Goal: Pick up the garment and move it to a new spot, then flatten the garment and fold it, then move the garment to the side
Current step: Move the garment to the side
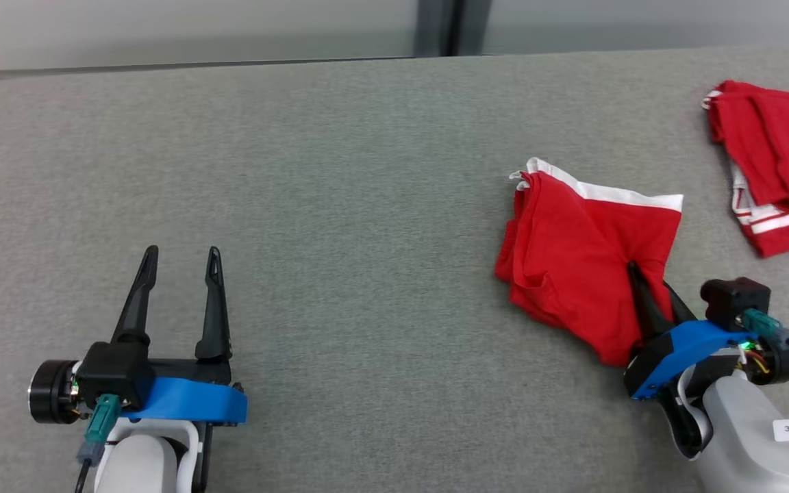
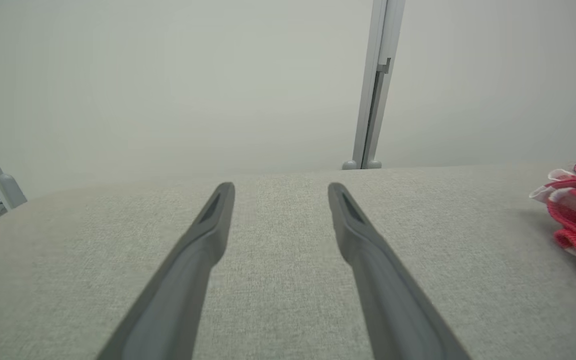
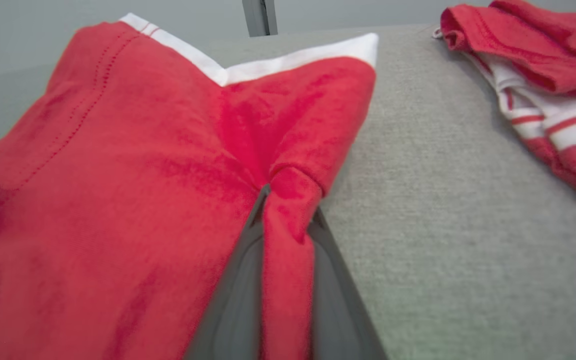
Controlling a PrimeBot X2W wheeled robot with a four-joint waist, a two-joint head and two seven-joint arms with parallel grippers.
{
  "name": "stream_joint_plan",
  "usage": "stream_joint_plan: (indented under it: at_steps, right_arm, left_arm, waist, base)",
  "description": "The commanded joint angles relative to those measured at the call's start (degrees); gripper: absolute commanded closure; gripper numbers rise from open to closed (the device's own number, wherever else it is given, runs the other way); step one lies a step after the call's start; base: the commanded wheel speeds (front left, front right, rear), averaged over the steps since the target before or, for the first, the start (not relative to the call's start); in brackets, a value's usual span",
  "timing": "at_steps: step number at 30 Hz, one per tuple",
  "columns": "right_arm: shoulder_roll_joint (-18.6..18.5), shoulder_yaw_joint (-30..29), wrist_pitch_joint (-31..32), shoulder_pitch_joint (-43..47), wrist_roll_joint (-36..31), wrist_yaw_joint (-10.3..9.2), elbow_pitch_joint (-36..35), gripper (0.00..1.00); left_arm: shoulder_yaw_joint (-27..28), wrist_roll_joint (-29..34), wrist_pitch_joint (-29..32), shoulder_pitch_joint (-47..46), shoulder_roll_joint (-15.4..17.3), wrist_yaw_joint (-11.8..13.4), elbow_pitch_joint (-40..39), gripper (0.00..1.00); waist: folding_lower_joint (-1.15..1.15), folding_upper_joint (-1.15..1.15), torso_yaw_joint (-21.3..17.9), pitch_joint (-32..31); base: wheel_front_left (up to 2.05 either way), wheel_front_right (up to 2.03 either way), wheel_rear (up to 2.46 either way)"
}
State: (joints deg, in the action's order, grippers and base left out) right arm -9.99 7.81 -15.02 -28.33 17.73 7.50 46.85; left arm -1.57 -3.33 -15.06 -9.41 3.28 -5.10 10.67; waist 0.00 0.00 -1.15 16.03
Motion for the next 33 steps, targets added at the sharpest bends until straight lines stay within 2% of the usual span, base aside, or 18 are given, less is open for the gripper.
stream_joint_plan:
  at_steps: [1,8,13,19,25,33]
  right_arm:
    - [-0.77,-0.38,-0.15,0.96,0.33,-0.01,-0.5,1.0]
    - [-2.76,-2.37,-0.17,3.34,0.66,0.0,-3.31,1.0]
    - [-3.43,-2.8,-0.17,3.25,-0.34,0.0,-5.07,1.0]
    - [-5.73,-0.39,-0.17,-2.35,-2.38,-0.01,-7.66,1.0]
    - [-11.65,6.05,2.31,-13.05,-4.22,-0.01,-6.87,1.0]
    - [-22.8,11.5,6.38,-25.2,1.08,-0.01,-1.23,1.0]
  left_arm:
    - [-0.04,0.3,-0.15,-1.03,0.4,-0.28,-0.09,0.0]
    - [-0.73,1.12,-0.15,-3.14,1.34,-0.79,-0.1,0.0]
    - [-0.99,1.34,-0.15,-3.94,1.78,-0.91,-0.18,0.0]
    - [-0.4,1.29,-0.15,-4.06,2.4,-0.89,-1.05,0.0]
    - [0.1,1.66,-0.15,-5.03,3.19,-0.8,-3.34,0.0]
    - [-0.66,2.53,-0.15,-8.11,4.75,-1.03,-7.24,0.0]
  waist:
    - [0.0,0.0,-3.87,0.91]
    - [0.0,0.0,-10.18,2.16]
    - [0.0,0.0,-11.42,2.48]
    - [0.0,0.0,-11.38,3.3]
    - [0.0,0.0,-11.2,6.78]
    - [0.0,0.0,-10.46,13.19]
  base:
    - [0.0,0.0,0.0]
    - [0.0,0.0,0.0]
    - [0.0,0.0,0.0]
    - [0.0,0.0,0.0]
    - [0.0,0.0,0.0]
    - [0.0,0.0,0.0]
